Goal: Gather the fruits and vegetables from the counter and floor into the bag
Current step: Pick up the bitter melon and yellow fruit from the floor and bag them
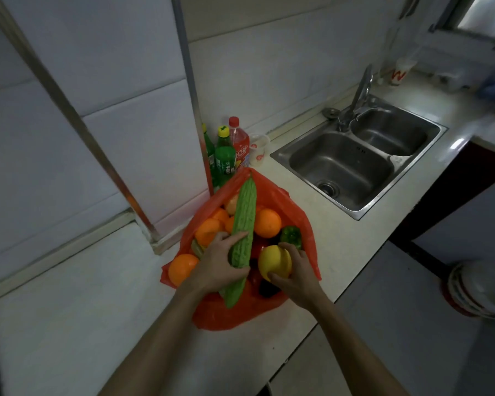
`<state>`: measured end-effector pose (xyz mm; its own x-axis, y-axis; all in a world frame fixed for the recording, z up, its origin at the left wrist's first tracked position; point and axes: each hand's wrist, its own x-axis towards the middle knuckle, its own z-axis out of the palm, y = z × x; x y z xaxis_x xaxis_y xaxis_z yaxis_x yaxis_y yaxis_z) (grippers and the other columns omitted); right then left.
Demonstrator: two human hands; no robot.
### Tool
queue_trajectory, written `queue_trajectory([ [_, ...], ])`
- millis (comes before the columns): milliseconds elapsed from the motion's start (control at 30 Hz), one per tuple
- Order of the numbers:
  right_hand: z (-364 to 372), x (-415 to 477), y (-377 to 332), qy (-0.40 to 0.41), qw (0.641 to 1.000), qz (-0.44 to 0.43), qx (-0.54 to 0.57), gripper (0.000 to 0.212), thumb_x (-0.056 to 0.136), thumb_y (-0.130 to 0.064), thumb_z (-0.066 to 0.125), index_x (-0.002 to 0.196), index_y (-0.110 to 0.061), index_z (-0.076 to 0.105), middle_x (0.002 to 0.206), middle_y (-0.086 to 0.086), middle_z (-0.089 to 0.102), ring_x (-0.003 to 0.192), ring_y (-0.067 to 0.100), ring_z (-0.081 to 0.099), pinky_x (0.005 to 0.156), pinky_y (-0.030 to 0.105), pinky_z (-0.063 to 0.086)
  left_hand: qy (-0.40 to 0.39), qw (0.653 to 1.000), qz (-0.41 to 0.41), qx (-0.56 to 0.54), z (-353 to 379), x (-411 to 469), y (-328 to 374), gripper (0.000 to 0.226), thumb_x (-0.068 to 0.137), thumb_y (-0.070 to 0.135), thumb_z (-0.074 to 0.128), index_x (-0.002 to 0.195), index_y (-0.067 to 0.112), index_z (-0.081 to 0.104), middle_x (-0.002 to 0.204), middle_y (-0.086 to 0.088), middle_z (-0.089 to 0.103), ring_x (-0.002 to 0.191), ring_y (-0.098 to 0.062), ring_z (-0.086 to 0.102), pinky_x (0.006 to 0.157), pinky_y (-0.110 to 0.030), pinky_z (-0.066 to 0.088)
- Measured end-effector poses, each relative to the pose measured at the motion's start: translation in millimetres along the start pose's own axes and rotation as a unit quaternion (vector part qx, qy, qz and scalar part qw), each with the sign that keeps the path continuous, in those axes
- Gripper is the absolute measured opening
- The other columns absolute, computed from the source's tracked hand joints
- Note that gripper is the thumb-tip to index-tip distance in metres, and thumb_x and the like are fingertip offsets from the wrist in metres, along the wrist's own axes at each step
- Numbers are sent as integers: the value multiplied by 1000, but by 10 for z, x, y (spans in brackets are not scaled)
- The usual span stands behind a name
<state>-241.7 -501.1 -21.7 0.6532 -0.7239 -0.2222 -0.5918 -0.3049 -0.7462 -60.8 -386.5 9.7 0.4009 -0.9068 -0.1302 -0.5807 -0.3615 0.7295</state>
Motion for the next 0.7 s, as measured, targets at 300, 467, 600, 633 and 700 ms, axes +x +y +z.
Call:
queue_trajectory([
  [300,-12,-1,63,38,998,44,-9,78,79,-34,73,144,-27,30,145,10,32,128,30,40,96,41,47,37,993,-22,106,414,64,153,89,75,45,73,147,37,22,146,-9,21,128,-31,38,93,-38,47],
  [467,-1,9,26,58,996,43,-43,79,79,-38,72,144,-26,30,146,13,32,131,33,37,103,47,42,37,979,-40,195,472,63,184,84,80,53,64,147,39,16,148,-11,21,129,-34,33,91,-43,46],
  [600,-51,-52,37,55,996,43,-52,77,79,-38,72,143,-29,29,146,13,31,132,35,33,104,53,40,26,985,-35,167,355,13,109,78,82,50,61,146,39,18,148,-12,21,131,-35,34,99,-48,44],
  [633,-64,-70,33,54,996,44,-55,77,79,-37,72,143,-30,29,146,13,31,131,36,33,103,53,41,23,987,-35,157,314,2,86,77,82,49,61,146,38,19,148,-12,21,132,-35,34,100,-49,43],
  [700,-85,-101,8,51,996,44,-58,76,79,-37,72,142,-30,29,144,13,32,129,36,34,101,52,42,24,988,-30,151,226,-27,54,74,83,48,61,145,36,22,148,-12,24,132,-34,35,100,-50,43],
])
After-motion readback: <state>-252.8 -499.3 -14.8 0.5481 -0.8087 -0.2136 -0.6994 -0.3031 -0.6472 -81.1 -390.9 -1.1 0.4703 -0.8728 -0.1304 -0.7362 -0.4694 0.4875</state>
